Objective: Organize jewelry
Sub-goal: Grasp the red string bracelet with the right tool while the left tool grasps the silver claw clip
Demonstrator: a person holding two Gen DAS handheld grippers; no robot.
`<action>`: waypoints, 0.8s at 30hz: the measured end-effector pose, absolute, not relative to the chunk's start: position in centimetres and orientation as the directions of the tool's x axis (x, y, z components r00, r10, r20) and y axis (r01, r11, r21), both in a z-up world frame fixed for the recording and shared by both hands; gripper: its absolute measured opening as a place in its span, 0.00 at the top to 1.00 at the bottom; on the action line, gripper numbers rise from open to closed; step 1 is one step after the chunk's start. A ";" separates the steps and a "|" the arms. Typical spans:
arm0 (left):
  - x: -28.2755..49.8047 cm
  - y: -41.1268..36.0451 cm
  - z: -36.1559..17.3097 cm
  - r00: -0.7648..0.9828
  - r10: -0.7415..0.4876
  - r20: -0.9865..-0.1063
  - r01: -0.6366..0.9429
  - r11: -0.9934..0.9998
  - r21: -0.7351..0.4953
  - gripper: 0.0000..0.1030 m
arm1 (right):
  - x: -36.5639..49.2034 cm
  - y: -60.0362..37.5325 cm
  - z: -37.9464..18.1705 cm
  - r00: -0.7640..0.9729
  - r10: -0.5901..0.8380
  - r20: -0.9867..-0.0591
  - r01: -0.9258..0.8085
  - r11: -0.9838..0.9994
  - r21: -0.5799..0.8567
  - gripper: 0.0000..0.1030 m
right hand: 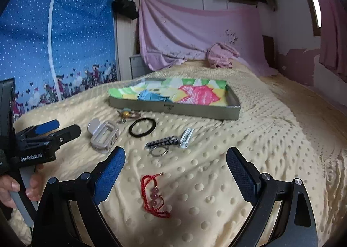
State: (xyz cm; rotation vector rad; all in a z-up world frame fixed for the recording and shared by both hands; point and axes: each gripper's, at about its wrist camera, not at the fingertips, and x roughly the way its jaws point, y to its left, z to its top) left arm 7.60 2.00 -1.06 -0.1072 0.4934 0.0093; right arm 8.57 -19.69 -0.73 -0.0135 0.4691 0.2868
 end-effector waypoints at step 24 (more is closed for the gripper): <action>11.5 -0.6 -3.1 0.786 -0.062 -0.615 0.053 0.998 -0.034 0.21 | 12.0 -17.2 -5.1 0.643 0.366 -0.672 -0.390 0.912 0.124 0.87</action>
